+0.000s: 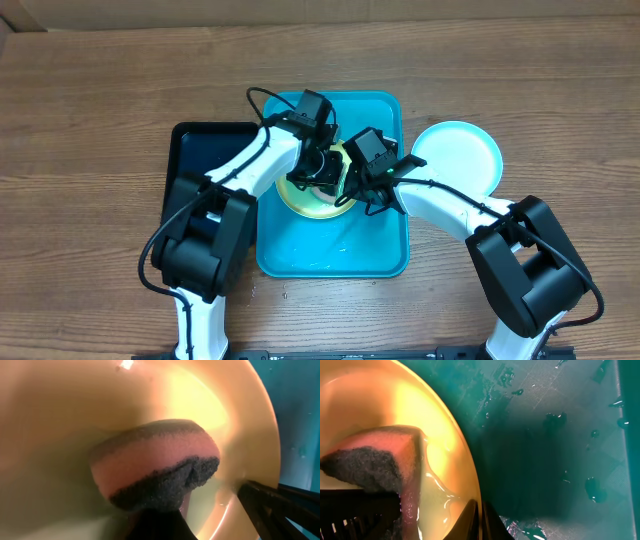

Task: Clean dirty plates on tray and stack at the side
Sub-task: 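Scrub the yellow plate with the sponge while the right gripper holds its rim, then carry the sponge with the left gripper back onto the black tray, then release the sponge on the black tray and raise the left gripper away, then lift the yellow plate by its rim with the right gripper and swing left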

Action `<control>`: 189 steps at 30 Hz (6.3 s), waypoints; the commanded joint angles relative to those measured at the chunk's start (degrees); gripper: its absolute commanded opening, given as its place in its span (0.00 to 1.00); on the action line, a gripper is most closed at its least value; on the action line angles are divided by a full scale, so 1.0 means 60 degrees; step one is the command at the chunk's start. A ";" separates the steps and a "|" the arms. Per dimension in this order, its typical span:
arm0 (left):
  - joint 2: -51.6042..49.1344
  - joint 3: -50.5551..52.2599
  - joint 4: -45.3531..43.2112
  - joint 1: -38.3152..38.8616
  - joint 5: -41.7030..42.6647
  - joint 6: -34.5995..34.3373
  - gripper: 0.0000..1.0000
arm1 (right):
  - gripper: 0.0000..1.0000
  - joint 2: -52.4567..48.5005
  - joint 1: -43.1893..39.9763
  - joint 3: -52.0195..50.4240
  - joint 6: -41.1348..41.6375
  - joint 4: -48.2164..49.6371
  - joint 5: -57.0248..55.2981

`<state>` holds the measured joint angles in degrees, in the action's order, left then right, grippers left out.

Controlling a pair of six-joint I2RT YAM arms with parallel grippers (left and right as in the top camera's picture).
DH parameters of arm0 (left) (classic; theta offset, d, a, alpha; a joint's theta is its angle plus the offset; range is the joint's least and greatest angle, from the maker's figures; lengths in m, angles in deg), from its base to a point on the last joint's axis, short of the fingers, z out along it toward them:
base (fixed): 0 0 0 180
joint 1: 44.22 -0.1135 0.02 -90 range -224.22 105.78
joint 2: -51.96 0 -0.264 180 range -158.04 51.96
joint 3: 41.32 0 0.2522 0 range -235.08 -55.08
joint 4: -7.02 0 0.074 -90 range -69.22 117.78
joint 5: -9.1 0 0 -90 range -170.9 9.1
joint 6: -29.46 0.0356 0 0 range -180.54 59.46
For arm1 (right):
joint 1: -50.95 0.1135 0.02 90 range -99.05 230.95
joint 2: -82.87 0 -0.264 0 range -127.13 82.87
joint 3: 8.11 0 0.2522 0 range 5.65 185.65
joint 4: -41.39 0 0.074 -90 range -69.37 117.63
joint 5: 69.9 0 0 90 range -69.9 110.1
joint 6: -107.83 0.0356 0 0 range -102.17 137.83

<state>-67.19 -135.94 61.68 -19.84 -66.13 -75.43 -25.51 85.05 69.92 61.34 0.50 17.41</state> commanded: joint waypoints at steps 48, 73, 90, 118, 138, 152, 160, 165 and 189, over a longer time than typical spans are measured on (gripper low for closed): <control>0.1355 -0.0313 0.2393 -0.1443 -0.0470 -0.0229 0.04 | 0.04 0.0146 0.0237 -0.0018 -0.0069 0.0084 0.0962; 0.3359 0.1049 0.2867 -0.3100 -0.4207 -0.0346 0.06 | 0.04 0.0146 0.0237 -0.0018 -0.0073 0.0044 0.0958; 0.3359 0.3213 0.0994 -0.3570 -0.3883 -0.0331 0.17 | 0.04 0.0146 0.0237 -0.0018 -0.0069 0.0047 0.0958; 0.8171 0.0404 0.4368 -0.3570 -0.2218 -0.0572 0.15 | 0.20 0.0146 0.0233 -0.0018 -0.0066 0.0554 0.0342; 1.1074 0.0415 0.5486 -0.3570 -0.3632 -0.1016 1.00 | 0.16 -0.0211 0.0237 -0.0149 0.0058 0.0929 0.0477; 1.0571 0.0415 0.5646 -0.3570 -0.3457 -0.1020 1.00 | 0.08 -0.0463 0.0262 -0.0149 0.0608 0.0929 0.0579; 1.0123 0.0415 0.5646 -0.3570 -0.3457 -0.1020 1.00 | 0.04 0.0251 -0.0503 0.0707 0.0171 0.0142 0.0973; 0.9766 0.0415 0.5646 -0.3570 -0.3457 -0.1020 1.00 | 0.04 0.0528 -0.0597 0.2014 0.0175 -0.0506 0.0969; 0.6743 0.0415 0.5643 -0.3570 -0.3457 -0.1020 1.00 | 0.04 -0.0550 0.2841 0.2178 -0.5009 0.5566 -0.4965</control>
<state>-24.48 -132.66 95.58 -41.32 -86.94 -81.60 -29.22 102.30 81.79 42.78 30.20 -7.58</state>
